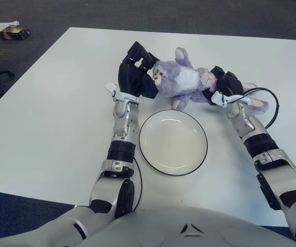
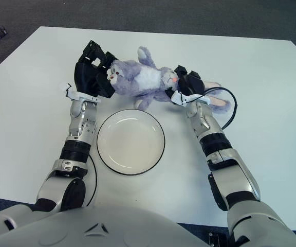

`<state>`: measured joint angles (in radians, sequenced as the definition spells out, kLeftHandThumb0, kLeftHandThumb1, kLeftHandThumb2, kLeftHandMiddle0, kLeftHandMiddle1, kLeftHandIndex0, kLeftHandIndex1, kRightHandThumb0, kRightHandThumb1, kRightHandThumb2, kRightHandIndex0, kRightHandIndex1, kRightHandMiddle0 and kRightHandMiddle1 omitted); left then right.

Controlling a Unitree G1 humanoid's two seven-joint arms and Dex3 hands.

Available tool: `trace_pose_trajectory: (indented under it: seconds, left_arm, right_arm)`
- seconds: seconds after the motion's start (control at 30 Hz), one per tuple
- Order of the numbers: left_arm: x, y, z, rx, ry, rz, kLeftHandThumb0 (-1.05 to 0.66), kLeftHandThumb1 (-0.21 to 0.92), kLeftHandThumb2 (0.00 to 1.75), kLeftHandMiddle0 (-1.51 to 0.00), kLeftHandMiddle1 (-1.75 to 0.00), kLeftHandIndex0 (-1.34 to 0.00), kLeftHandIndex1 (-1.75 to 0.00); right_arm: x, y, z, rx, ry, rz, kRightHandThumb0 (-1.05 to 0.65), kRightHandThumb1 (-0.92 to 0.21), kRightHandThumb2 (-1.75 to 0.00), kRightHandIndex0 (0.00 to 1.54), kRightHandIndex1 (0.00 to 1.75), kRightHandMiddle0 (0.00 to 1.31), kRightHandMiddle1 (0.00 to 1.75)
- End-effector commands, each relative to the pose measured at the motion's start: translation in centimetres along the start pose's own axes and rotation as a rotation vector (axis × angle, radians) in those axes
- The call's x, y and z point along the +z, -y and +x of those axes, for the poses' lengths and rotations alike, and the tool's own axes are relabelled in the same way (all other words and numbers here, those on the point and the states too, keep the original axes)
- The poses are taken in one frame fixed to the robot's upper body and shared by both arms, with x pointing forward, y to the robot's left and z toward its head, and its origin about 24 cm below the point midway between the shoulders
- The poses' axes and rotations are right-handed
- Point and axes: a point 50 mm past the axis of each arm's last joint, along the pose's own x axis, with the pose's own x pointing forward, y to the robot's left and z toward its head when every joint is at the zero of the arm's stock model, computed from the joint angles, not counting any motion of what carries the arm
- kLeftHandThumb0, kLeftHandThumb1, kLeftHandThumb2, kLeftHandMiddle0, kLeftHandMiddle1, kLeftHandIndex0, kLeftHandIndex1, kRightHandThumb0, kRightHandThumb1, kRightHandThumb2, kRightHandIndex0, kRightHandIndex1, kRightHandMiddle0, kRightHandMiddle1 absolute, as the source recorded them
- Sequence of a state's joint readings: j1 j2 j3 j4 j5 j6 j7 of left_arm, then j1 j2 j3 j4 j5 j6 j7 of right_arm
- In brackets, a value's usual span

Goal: Put the doll into the plate.

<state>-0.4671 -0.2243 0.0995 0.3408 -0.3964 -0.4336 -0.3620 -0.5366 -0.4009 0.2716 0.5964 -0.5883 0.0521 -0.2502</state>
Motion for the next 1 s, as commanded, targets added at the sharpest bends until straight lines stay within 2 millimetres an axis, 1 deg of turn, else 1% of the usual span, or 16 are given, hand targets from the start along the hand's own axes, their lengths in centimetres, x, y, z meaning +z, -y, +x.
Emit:
trace_pose_trajectory:
  seconds: [0.0,0.27,0.43,0.67,0.8,0.97]
  left_arm:
    - [0.3,-0.2,-0.1,0.015,0.006,0.000,0.00,-0.08,1.75,-0.86,-1.75,-0.75,-1.70]
    - [0.3,-0.2,-0.1,0.018,0.002,0.004,0.00,-0.06,1.75,-0.86,-1.75,-0.71,-1.74]
    - [0.3,-0.3,0.0,0.018,-0.003,-0.005,0.00,-0.06,1.71,-0.89,-1.66,-0.69,-1.75]
    - [0.6,-0.1,0.4,-0.011,0.036,-0.068,0.00,-0.05,1.71,-0.91,-1.66,-0.67,-1.75]
    - [0.8,-0.7,0.9,-0.022,0.037,-0.118,-0.01,-0.07,1.74,-0.91,-1.73,-0.69,-1.71]
    - [1.1,-2.0,1.2,-0.005,0.035,-0.177,-0.01,-0.07,1.72,-0.91,-1.74,-0.73,-1.62]
  right_arm:
    - [-2.7,-2.5,-1.6,0.085,-0.151,0.008,0.00,-0.02,-1.58,0.85,1.52,0.68,1.75]
    - [-2.7,-2.5,-1.7,0.095,-0.153,0.030,0.00,-0.01,-1.59,0.89,1.52,0.64,1.75]
    - [-2.9,-2.4,-1.6,0.110,-0.168,0.059,0.00,-0.02,-1.58,0.90,1.52,0.63,1.75]
    - [-3.1,-2.3,-1.5,0.145,-0.203,0.118,0.00,-0.02,-1.59,0.89,1.54,0.62,1.75]
    - [-3.2,-2.1,-1.3,0.184,-0.238,0.161,0.00,-0.02,-1.60,0.89,1.57,0.62,1.75]
    - [-3.3,-1.8,-1.1,0.225,-0.271,0.205,0.00,-0.01,-1.62,0.87,1.61,0.63,1.75]
